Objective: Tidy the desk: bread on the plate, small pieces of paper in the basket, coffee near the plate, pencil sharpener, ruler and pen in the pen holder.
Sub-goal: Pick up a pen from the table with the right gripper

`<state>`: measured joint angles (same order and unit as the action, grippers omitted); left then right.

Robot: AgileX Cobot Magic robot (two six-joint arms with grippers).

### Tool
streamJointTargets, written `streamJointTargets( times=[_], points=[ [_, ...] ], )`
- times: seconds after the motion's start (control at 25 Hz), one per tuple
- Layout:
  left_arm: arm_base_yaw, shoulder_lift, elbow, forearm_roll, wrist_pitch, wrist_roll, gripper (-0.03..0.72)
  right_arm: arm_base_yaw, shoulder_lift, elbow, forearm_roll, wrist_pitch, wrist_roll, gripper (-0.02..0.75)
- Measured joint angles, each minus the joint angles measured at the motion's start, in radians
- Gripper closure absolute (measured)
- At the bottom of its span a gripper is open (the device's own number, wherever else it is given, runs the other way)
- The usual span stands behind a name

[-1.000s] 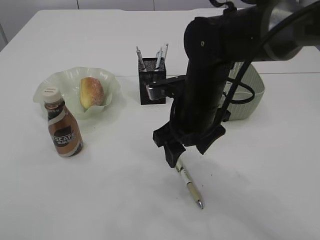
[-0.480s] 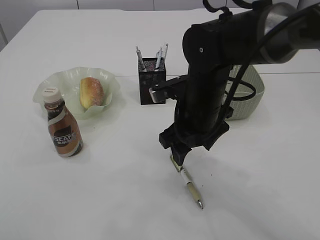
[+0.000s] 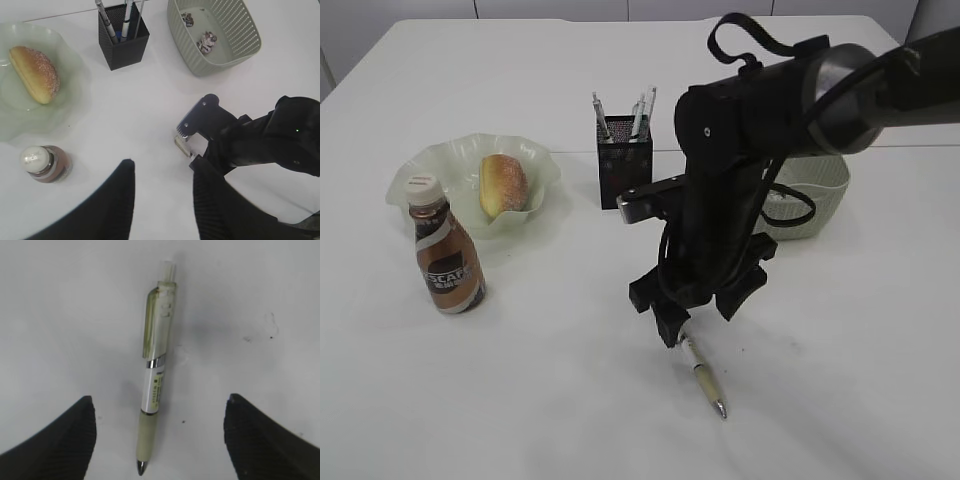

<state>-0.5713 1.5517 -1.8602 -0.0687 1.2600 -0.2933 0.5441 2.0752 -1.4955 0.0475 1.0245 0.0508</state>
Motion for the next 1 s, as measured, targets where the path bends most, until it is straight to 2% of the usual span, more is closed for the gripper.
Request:
streamJointTargets(
  times=[1.0],
  points=[
    [0.000,0.000,0.000,0.002,0.000,0.000,0.398,-0.008,0.052,-0.004,0.011,-0.111,0.038,0.155]
  ],
)
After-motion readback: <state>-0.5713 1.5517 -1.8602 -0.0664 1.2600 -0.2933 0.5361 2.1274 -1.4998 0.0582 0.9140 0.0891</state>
